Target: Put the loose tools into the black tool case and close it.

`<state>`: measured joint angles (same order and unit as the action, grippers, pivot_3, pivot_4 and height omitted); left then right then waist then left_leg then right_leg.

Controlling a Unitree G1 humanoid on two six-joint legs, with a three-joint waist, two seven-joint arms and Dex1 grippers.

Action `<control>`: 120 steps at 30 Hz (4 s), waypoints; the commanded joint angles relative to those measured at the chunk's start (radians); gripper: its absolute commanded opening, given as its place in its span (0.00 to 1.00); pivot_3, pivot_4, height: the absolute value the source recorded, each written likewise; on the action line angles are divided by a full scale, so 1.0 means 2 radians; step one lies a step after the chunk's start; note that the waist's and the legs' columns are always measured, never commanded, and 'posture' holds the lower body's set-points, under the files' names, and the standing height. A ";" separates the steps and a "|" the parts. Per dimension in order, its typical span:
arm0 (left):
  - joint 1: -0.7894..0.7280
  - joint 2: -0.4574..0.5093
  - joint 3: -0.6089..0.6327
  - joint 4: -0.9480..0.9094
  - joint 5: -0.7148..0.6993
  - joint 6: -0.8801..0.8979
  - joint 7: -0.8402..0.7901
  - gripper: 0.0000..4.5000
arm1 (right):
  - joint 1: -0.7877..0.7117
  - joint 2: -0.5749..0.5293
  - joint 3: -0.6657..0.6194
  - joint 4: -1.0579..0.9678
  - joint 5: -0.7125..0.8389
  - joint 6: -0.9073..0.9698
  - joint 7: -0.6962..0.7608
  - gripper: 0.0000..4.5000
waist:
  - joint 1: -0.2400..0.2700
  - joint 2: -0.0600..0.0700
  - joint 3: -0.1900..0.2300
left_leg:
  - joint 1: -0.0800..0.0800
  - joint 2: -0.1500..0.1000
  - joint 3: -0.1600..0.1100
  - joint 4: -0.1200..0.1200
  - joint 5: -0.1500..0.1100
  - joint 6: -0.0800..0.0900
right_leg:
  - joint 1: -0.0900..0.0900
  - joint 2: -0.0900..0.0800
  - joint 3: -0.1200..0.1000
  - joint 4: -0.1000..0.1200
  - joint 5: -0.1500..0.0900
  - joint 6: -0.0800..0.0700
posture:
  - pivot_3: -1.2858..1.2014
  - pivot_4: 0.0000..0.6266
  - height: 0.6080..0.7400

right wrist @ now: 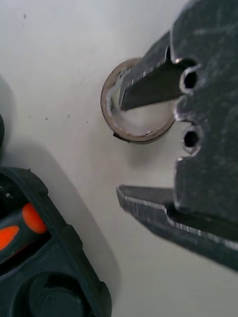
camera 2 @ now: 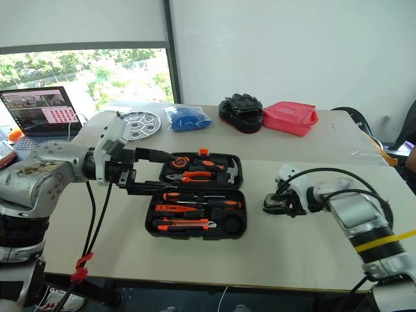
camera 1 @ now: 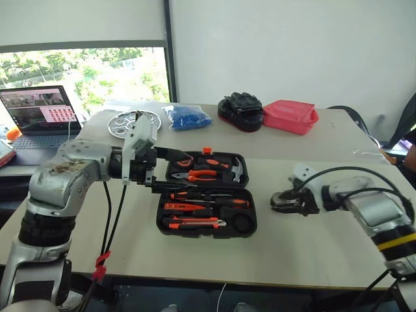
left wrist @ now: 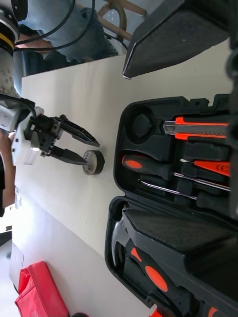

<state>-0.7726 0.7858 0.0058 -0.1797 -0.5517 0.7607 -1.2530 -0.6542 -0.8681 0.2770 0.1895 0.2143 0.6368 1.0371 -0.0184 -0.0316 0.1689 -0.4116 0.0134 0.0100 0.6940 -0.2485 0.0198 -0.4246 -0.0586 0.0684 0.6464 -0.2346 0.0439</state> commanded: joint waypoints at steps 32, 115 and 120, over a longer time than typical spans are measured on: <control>0.037 0.031 -0.012 -0.027 0.001 -0.045 -0.013 1.00 | 0.031 0.024 0.046 -0.263 0.007 0.065 0.037 0.01 | 0.002 0.000 0.000 | 0.001 0.000 -0.003 0.000 0.000 0.000 | 0.000 0.000 0.000 0.001 0.000 0.000 | 0.52 0.24 1.00; 0.118 -0.047 -0.054 0.182 0.174 -0.168 0.082 0.02 | 0.084 0.097 -0.070 -0.118 0.014 -0.029 -0.054 0.00 | 0.004 0.000 0.001 | 0.000 0.000 0.000 0.000 0.000 0.000 | 0.000 -0.001 -0.001 0.000 0.001 0.000 | 0.52 0.24 1.00; 0.146 -0.031 -0.059 0.143 0.167 -0.164 0.045 0.02 | 0.105 0.082 -0.065 -0.163 0.026 -0.021 -0.025 0.00 | 0.003 0.000 0.001 | 0.000 0.000 -0.002 -0.001 0.000 0.000 | 0.000 0.000 -0.001 0.000 0.001 0.000 | 0.52 0.24 1.00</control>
<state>-0.4846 0.7265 -0.1002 0.1867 -0.1653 0.4410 -1.1057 -0.4451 -0.7058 0.1417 -0.0399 0.2196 0.6015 0.9385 -0.0128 -0.0316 0.1702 -0.4114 0.0138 0.0055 0.6920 -0.2487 0.0197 -0.4254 -0.0594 0.0668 0.6468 -0.2335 0.0430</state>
